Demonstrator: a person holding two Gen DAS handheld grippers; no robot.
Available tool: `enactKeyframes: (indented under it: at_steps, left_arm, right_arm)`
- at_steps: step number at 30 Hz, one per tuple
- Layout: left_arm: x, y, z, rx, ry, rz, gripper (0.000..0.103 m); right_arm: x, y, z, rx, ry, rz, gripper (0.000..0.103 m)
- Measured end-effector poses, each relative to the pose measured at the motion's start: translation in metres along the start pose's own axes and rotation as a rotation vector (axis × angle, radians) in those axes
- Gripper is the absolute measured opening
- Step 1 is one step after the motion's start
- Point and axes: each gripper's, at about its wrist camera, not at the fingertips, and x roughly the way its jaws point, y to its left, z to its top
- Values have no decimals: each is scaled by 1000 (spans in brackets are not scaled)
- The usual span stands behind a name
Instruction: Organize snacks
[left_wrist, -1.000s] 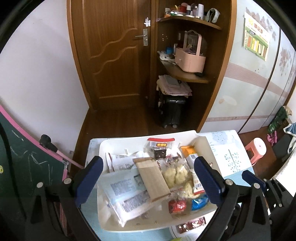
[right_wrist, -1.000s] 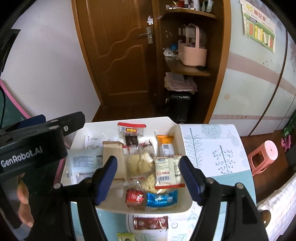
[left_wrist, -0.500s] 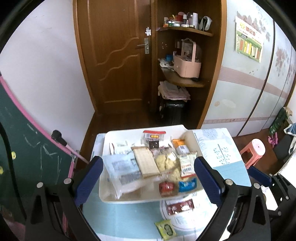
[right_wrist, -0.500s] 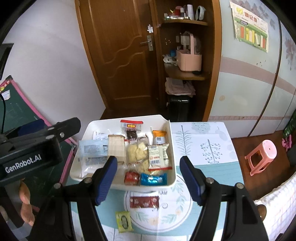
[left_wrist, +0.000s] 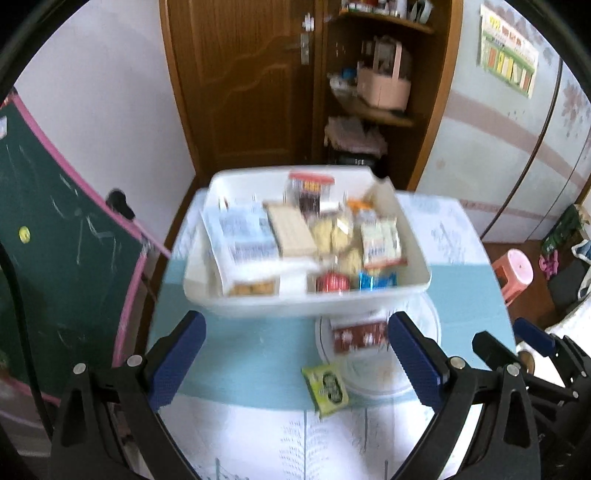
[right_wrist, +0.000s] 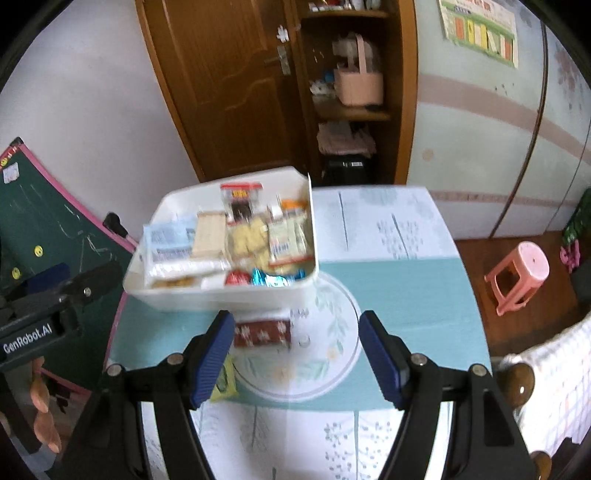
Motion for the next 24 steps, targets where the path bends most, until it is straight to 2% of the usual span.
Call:
enactKeyframes:
  at_steps: [7, 10, 12, 14, 16, 18, 21, 24]
  left_arm:
    - [66, -10, -49, -4, 155, 23, 98]
    - [106, -12, -66, -17, 245, 37, 98]
    - [132, -11, -78, -53, 317, 15, 95]
    - [150, -10, -87, -108, 372, -29, 85]
    - [161, -9, -92, -146, 402, -55, 82]
    - [163, -13, -94, -135, 375, -33, 80]
    - [164, -16, -96, -103, 360, -11, 70]
    - [161, -12, -98, -79, 330, 9, 42]
  right_arm:
    - [33, -5, -35, -30, 67, -35, 70]
    - [46, -5, -44, -60, 79, -48, 70]
    - [53, -6, -48, -74, 89, -53, 70]
    - [62, -7, -52, -87, 102, -55, 70]
    - [70, -7, -54, -102, 118, -50, 70]
    - [76, -7, -55, -113, 127, -49, 70]
    - [87, -5, -55, -136, 131, -39, 70]
    - [97, 3, -53, -178, 124, -25, 70]
